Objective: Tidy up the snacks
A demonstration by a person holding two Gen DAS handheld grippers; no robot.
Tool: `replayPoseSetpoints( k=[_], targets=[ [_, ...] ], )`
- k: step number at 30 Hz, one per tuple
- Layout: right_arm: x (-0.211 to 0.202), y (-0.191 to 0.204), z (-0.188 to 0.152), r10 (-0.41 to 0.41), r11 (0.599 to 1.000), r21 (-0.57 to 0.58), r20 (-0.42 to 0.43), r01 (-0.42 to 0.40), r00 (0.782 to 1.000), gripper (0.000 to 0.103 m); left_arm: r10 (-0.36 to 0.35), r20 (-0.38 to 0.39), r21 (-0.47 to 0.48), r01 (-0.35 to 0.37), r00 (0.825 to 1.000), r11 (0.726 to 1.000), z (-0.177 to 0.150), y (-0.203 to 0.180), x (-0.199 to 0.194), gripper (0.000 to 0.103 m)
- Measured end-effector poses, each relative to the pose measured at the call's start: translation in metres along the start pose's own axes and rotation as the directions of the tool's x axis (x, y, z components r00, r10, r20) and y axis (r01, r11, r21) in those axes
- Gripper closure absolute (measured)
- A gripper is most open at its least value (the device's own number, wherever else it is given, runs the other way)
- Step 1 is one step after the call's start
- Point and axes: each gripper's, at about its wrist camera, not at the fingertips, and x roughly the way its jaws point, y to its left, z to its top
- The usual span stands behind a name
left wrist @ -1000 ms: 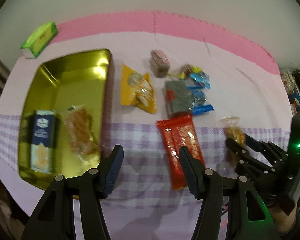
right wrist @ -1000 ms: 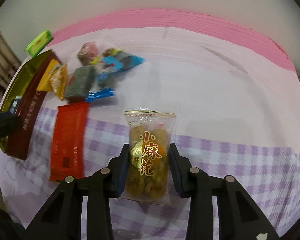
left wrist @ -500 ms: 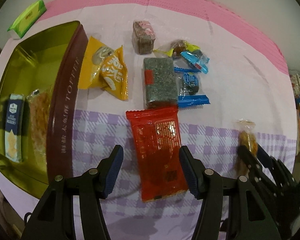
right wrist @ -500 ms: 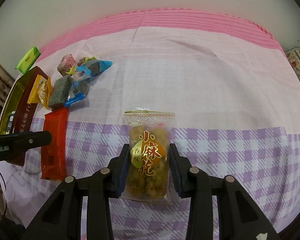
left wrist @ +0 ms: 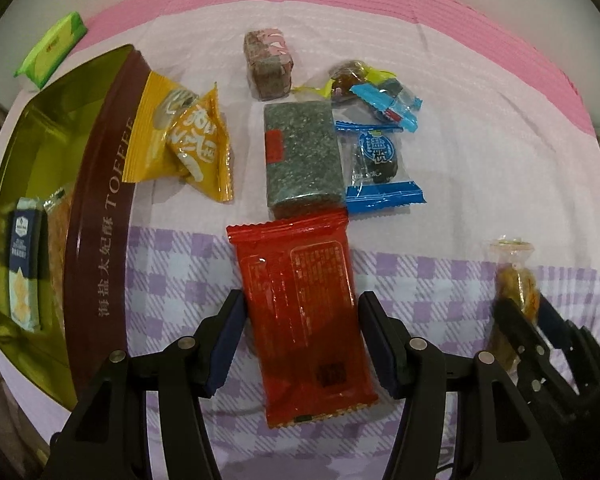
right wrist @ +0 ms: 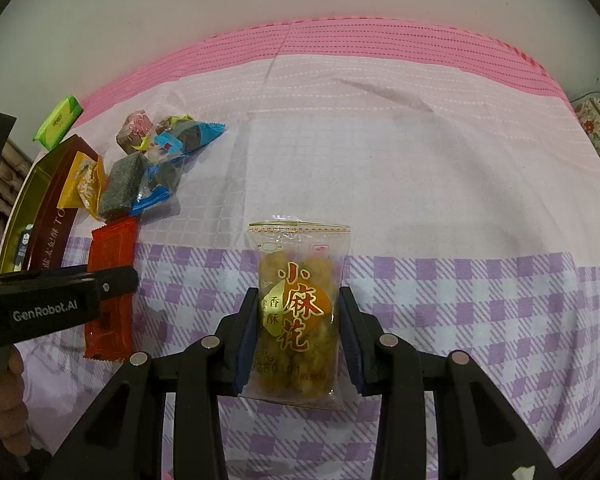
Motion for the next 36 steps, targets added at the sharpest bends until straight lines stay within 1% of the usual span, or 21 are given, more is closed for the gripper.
replayPoseSetpoints(
  k=[5,11,19,22,23,29,36],
  targets=[
    [0.0,-0.001,0.0,0.0,1.0,0.001,0.0,0.0,1.0,0.068,0.008,0.011,0.048,-0.008,1.0,0.999,-0.005,-0.012,0.002,0.047],
    [0.0,-0.001,0.001,-0.002,1.0,-0.003,-0.001,0.002,1.0,0.068,-0.002,0.006,0.103,0.001,1.0,0.995,-0.016,-0.001,0.0,0.052],
    [0.001,0.002,0.001,-0.01,1.0,-0.007,-0.003,0.01,1.0,0.068,-0.007,0.006,0.179,0.006,1.0,0.984,-0.031,0.006,0.001,0.052],
    [0.002,0.004,0.002,-0.013,1.0,-0.008,-0.003,0.013,1.0,0.068,-0.009,0.011,0.214,0.007,1.0,0.977,-0.033,0.006,0.002,0.05],
    [0.002,0.004,0.002,-0.012,1.0,-0.008,-0.004,0.012,1.0,0.068,-0.013,0.011,0.219,0.01,1.0,0.976,-0.033,0.013,0.003,0.05],
    [0.001,0.003,0.001,-0.013,1.0,-0.009,-0.004,0.013,1.0,0.068,-0.013,0.014,0.222,0.01,1.0,0.975,-0.03,0.015,0.007,0.049],
    [0.002,0.003,0.001,-0.015,1.0,-0.01,-0.005,0.015,1.0,0.068,-0.014,0.022,0.242,0.008,1.0,0.97,-0.033,0.019,-0.004,0.058]
  ],
)
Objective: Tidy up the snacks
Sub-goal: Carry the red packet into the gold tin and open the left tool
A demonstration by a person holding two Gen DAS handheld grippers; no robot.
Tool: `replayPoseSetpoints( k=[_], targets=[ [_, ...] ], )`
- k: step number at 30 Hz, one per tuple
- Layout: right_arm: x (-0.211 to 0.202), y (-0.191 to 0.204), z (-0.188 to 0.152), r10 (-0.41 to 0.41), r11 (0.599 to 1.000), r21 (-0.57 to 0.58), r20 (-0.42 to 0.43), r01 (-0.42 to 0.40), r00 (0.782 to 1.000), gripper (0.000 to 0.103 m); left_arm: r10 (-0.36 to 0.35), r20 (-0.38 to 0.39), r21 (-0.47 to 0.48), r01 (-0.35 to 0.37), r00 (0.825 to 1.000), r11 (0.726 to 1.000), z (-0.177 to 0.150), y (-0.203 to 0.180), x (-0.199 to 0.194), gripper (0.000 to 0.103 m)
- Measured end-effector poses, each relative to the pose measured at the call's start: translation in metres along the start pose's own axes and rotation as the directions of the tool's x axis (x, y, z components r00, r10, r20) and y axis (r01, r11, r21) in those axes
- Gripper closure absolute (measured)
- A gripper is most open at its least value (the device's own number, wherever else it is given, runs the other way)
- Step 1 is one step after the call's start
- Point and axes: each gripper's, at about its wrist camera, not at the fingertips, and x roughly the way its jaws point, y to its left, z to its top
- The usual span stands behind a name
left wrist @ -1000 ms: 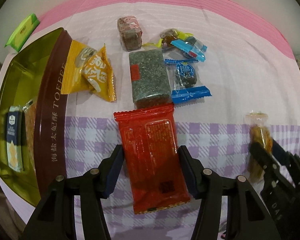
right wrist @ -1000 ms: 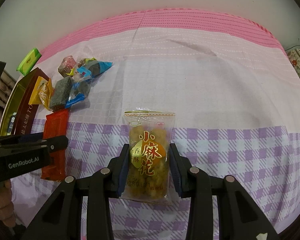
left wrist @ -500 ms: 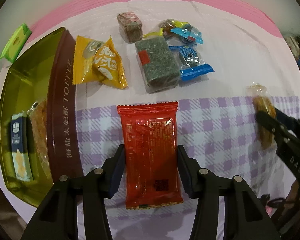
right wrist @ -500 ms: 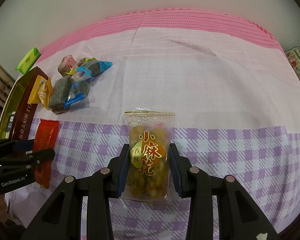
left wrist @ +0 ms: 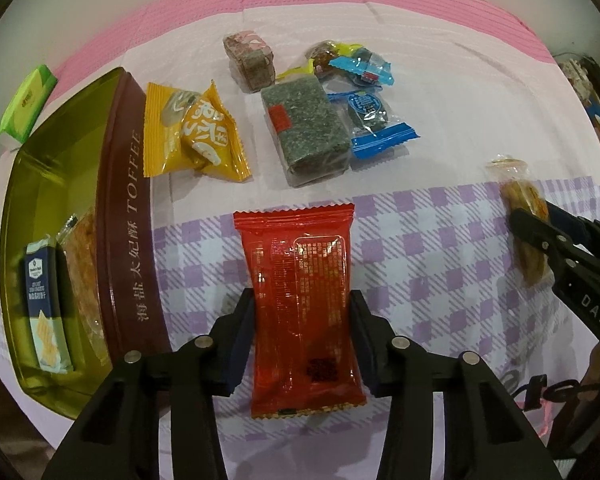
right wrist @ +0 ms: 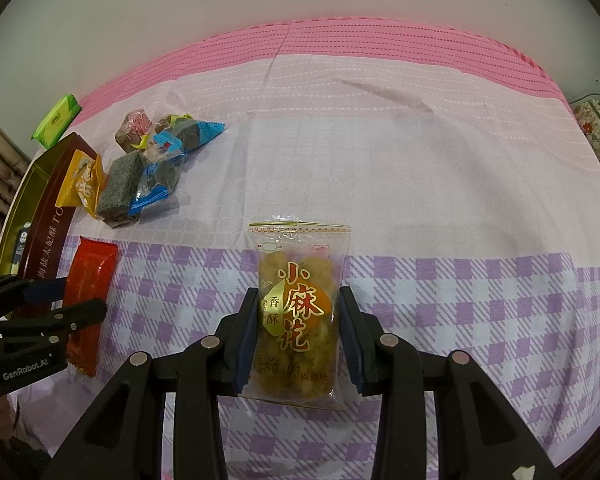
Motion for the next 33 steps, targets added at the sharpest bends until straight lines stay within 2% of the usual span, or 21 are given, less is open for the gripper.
replayPoseSetpoints(
  k=[9,22,28,33],
  targets=[
    [0.0,0.0,0.0,-0.004,1.0,-0.002,-0.001,0.004,1.0,0.068,-0.021,-0.012,0.009,0.021,1.0,1.0,-0.007,0.003,-0.008,0.058],
    [0.004,0.011,0.001,-0.055,0.997,-0.051,-0.008,0.054,0.998,0.067,-0.034,0.072,0.007,0.034,0.997,0.999,-0.009,0.035,-0.056,0.058],
    [0.005,0.012,0.001,-0.069,0.996,-0.062,-0.01,0.068,0.998,0.067,0.017,0.113,-0.048,-0.012,0.993,0.999,-0.008,0.076,-0.074,0.058],
    [0.006,0.014,0.002,-0.077,0.995,-0.064,-0.017,0.075,0.997,0.067,0.084,0.114,-0.114,-0.07,0.99,0.991,-0.003,0.121,-0.074,0.058]
  ],
)
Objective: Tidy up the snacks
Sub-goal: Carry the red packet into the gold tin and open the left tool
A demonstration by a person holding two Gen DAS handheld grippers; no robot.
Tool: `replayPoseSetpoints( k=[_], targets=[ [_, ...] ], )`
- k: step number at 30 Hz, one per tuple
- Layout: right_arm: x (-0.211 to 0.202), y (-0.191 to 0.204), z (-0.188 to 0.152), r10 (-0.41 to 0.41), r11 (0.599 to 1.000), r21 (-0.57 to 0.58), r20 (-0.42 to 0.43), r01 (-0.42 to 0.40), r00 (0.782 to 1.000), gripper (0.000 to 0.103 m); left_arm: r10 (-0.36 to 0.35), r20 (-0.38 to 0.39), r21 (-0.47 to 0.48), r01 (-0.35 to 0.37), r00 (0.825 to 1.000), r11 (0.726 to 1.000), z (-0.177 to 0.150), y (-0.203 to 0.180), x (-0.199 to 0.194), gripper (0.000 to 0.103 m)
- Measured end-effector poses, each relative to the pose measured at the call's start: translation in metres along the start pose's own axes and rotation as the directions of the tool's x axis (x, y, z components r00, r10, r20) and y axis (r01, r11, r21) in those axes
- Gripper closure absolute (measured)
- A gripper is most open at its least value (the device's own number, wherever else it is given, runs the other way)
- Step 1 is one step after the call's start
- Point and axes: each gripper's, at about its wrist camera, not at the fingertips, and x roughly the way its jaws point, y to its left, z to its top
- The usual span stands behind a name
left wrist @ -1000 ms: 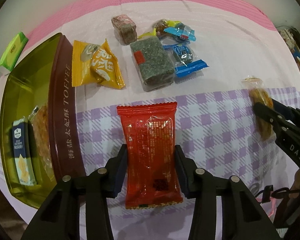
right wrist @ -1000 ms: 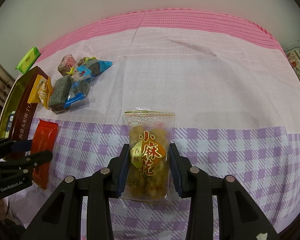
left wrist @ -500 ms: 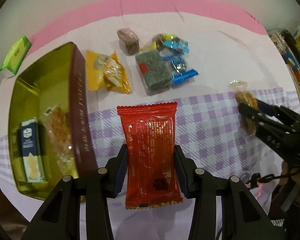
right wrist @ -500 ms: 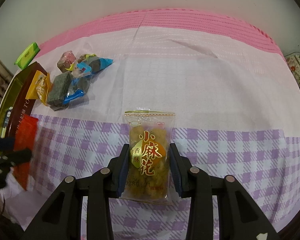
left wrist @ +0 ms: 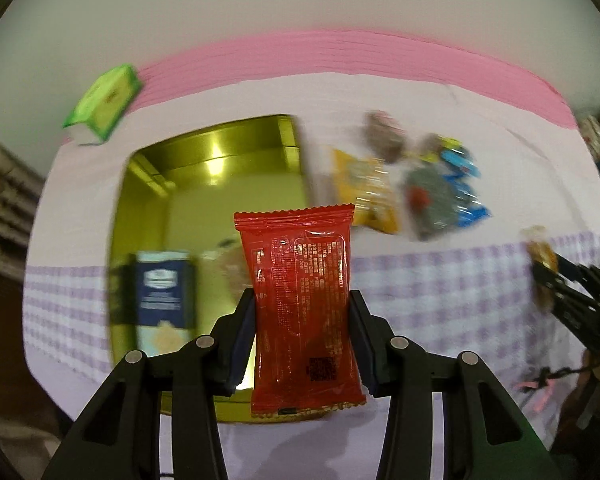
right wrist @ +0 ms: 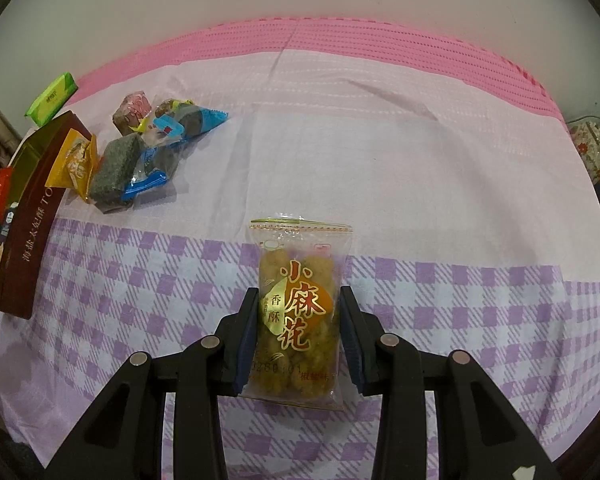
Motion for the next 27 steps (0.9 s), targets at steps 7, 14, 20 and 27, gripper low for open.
replayPoseSetpoints(
  k=[7,14,20,27],
  targets=[
    [0.001,0.003,0.0,-0.017,1.0,-0.005,-0.004,0.017,1.0,0.067,0.1,-0.032,-0.063,-0.102,0.994,0.993,0.001,0.056,0.017,0.058],
    [0.002,0.003,0.002,-0.024,1.0,-0.004,-0.015,0.024,1.0,0.066,0.139,-0.061,-0.08,-0.144,0.988,0.986,-0.006,0.086,0.033,0.058],
    [0.002,0.004,0.003,-0.031,1.0,0.005,-0.024,0.031,0.999,0.066,0.154,-0.087,-0.078,-0.161,0.984,0.984,-0.011,0.097,0.046,0.058],
    [0.003,0.005,0.004,-0.035,0.999,0.011,-0.029,0.036,0.999,0.065,0.15,-0.097,-0.062,-0.156,0.984,0.986,-0.017,0.104,0.055,0.058]
  ],
)
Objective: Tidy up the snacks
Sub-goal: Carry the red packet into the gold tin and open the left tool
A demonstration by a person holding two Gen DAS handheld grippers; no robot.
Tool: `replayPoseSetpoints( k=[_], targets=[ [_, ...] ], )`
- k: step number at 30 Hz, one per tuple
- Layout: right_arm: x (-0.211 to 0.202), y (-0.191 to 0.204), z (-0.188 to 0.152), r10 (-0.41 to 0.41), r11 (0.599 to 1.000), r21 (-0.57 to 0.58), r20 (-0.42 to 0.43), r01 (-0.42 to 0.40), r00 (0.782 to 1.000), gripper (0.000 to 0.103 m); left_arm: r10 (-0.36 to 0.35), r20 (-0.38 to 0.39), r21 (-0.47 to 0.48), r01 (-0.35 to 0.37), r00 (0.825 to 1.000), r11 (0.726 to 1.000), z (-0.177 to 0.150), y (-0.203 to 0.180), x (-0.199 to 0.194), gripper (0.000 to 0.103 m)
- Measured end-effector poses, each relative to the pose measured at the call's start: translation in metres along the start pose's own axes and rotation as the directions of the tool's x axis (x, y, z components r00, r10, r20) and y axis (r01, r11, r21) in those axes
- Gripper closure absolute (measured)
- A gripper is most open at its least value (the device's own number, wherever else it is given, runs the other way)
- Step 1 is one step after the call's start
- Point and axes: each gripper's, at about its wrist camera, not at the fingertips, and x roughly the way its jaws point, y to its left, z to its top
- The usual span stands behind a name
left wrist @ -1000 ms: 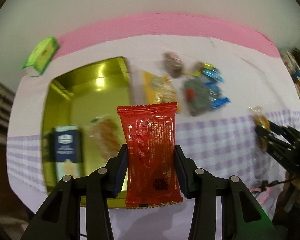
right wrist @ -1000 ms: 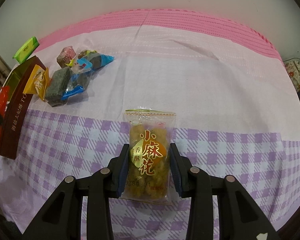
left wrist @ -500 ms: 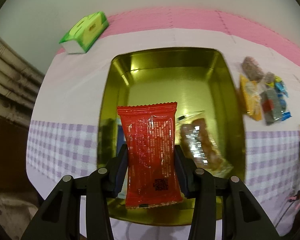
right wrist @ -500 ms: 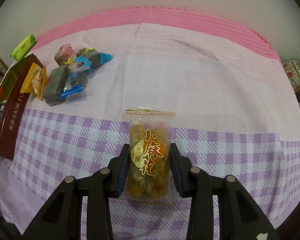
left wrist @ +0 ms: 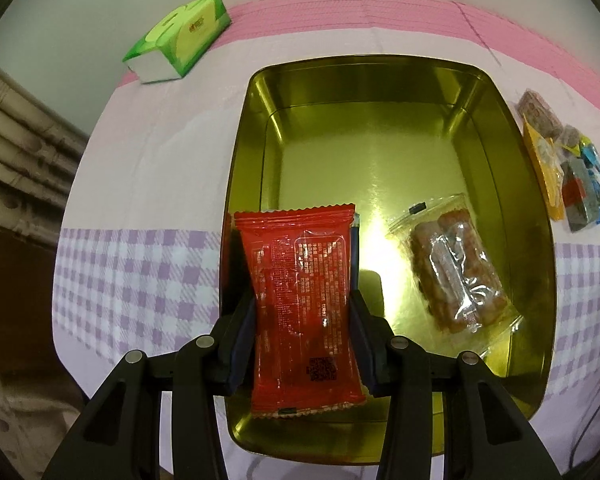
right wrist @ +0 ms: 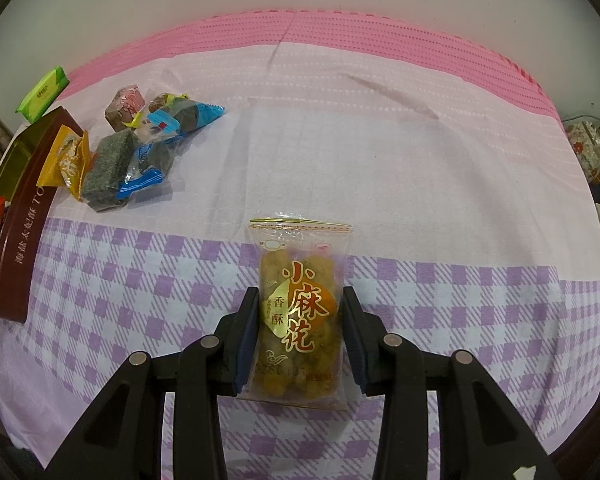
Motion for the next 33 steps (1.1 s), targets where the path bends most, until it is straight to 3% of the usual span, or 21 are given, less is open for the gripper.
replayPoseSetpoints(
  k=[18,28,33],
  targets=[
    [0.0,0.0,0.001,-0.008,1.0,0.006,-0.025,0.009,1.0,0.065,-0.055,0.018,-0.009,0.055,0.998,0.998,-0.003,0.004,0.001,0.055],
    [0.0,0.001,0.002,-0.024,0.999,0.023,-0.043,0.025,0.999,0.066,-0.088,0.086,-0.028,0.091,0.992,0.995,-0.011,0.003,-0.019,0.052],
    [-0.003,0.006,-0.002,-0.037,0.998,0.039,-0.048,0.039,0.998,0.068,-0.07,0.132,-0.065,0.079,0.989,0.995,-0.017,0.004,-0.029,0.05]
  ],
)
